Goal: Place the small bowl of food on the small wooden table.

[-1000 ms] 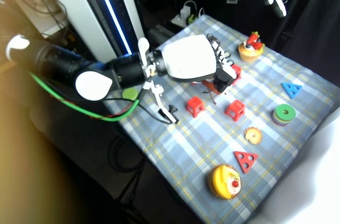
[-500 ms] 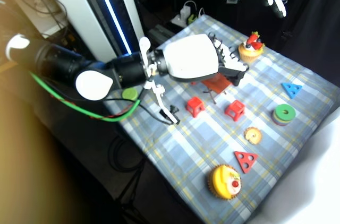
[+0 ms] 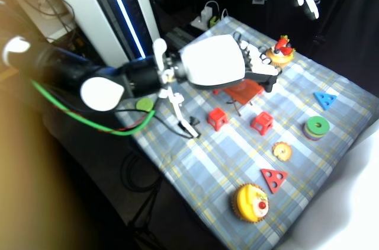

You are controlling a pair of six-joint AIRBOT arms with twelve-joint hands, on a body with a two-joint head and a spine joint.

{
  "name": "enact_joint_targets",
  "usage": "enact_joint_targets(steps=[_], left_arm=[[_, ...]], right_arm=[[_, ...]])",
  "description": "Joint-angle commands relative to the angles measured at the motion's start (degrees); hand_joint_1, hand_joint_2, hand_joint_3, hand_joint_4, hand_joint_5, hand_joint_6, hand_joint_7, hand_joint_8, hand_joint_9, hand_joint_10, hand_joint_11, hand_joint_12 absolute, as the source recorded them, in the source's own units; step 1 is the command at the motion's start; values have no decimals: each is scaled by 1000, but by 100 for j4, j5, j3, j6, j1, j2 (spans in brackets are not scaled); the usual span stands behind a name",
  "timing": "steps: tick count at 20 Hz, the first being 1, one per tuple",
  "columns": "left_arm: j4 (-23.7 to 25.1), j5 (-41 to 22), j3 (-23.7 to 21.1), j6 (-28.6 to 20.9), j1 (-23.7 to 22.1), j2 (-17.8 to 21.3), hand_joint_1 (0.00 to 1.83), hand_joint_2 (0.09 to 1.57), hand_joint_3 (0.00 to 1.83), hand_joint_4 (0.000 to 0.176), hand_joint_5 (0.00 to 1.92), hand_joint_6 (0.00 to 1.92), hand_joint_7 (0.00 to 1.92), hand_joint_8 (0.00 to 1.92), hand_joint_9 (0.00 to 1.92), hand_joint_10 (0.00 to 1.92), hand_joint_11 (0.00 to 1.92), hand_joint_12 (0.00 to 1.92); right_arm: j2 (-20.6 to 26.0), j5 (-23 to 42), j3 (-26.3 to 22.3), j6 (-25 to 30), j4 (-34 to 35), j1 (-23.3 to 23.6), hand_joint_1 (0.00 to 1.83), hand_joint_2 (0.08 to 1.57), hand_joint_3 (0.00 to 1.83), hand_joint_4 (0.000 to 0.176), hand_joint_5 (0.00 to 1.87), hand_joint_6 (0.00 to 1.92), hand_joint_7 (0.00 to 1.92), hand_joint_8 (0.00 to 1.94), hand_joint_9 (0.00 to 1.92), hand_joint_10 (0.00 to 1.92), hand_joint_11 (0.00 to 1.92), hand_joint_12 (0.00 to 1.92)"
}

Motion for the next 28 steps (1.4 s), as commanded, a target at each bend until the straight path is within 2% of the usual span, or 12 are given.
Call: enact_joint_targets(steps=[1,6,7,10,13,17,22,24,25,26,27,28], left_arm=[[-29,-860,6,-67,-43,-17,73,1215,0,150,227,0,66,0,0,0,0,0],[-144,-1861,-15,-621,287,84,373,1125,0,122,251,2,166,5,19,2,52,39],[-144,-2111,32,-867,351,79,621,1092,0,35,276,0,225,0,166,4,153,141],[-115,-2677,56,-1217,377,73,626,1072,0,85,152,0,146,0,105,0,67,115],[83,-2899,105,-1663,378,-81,609,1024,0,139,46,0,95,0,60,1,27,320],[97,-3218,128,-1934,409,-256,511,1049,4,143,0,0,29,0,22,0,0,446],[84,-3228,333,-2374,325,-365,313,1210,1,57,43,1,115,2,126,2,57,327],[291,-3229,450,-2380,-95,-353,120,1235,5,26,2,0,98,0,79,1,2,43],[429,-3229,492,-2319,-346,-341,22,1336,11,0,0,0,48,0,110,8,125,69],[546,-3230,503,-2229,-559,-314,136,1337,0,80,143,49,81,13,140,16,138,82],[635,-3231,519,-2190,-699,-292,32,1384,16,157,85,17,114,18,119,4,31,35],[686,-3231,537,-2191,-822,-282,32,1384,16,157,85,17,114,18,119,4,31,35]], right_arm=[[168,757,-75,0,266,77,765,946,0,28,498,0,533,0,537,0,228,843],[983,1999,-445,-145,1420,-767,803,899,5,26,245,0,309,0,340,0,21,798],[1131,2404,-565,-306,1828,-1166,833,867,1,65,224,0,287,0,305,0,28,632],[1486,3614,-1027,-749,2888,-2352,854,933,0,30,227,0,323,0,335,0,125,527],[1619,4754,-1445,-1066,3684,-3401,913,861,3,66,229,0,298,0,343,4,175,355],[1587,5811,-1740,-1111,4358,-4429,805,901,0,43,226,0,377,9,432,5,225,499],[1588,5971,-1842,-1172,4444,-4506,593,1106,0,41,146,0,443,0,528,0,292,457],[1651,5975,-1977,-1272,4039,-4185,508,1149,9,96,22,3,101,0,176,0,24,226],[1705,5975,-2044,-1474,3818,-3990,586,1170,0,37,5,0,4,0,30,6,21,84],[1735,5976,-2098,-1735,3717,-3870,639,1108,0,64,35,3,0,0,39,4,53,80],[1736,5978,-2081,-1787,3701,-3768,631,1080,0,154,6,0,0,0,25,0,82,90],[1756,5979,-2071,-1765,3696,-3712,631,1080,0,154,6,0,0,0,25,0,82,90]])
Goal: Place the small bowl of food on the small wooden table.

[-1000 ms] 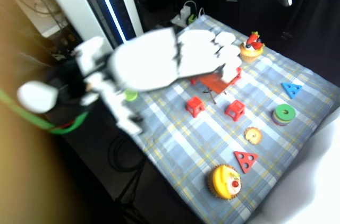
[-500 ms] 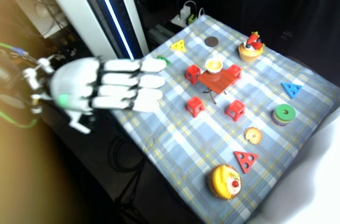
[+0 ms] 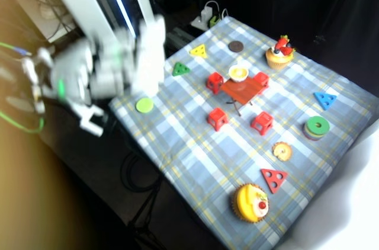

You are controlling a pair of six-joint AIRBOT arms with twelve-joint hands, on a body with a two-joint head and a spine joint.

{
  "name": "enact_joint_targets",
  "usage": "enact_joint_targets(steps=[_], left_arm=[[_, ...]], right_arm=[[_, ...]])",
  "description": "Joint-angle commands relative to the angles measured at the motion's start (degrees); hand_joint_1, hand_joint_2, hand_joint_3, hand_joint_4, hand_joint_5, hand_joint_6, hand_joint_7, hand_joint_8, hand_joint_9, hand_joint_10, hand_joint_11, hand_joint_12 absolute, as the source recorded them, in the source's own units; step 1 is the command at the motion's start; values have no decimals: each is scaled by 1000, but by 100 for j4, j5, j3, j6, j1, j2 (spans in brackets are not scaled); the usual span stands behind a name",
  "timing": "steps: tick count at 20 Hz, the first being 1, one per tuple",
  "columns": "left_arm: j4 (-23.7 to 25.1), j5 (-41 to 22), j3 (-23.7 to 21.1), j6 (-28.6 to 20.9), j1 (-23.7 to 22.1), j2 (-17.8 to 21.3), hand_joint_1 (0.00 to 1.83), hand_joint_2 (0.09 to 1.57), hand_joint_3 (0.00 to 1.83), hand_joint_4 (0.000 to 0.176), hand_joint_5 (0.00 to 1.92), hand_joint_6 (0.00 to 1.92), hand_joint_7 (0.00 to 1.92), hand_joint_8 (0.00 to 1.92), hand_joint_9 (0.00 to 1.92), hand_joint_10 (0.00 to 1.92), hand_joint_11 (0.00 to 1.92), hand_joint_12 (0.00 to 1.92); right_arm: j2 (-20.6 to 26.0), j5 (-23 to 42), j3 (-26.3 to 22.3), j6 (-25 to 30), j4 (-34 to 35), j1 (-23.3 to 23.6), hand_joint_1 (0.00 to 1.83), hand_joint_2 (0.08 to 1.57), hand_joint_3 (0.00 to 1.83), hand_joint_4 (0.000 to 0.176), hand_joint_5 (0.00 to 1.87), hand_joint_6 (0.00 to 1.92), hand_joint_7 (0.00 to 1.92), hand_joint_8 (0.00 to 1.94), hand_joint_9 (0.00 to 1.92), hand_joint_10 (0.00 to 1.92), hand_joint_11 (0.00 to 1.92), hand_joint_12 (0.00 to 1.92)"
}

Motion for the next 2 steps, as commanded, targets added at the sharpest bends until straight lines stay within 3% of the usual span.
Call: enact_joint_targets(steps=[1,2], left_arm=[[-48,-619,29,-43,-272,41,20,1498,4,140,149,16,204,3,198,5,0,287],[-20,-619,27,-72,-405,-9,102,1500,0,93,192,23,198,3,195,2,0,256]], right_arm=[[191,548,-76,36,217,189,565,1163,14,72,279,28,159,22,143,8,35,212],[392,549,-223,39,147,312,572,1182,0,14,732,189,641,23,526,61,126,660]])
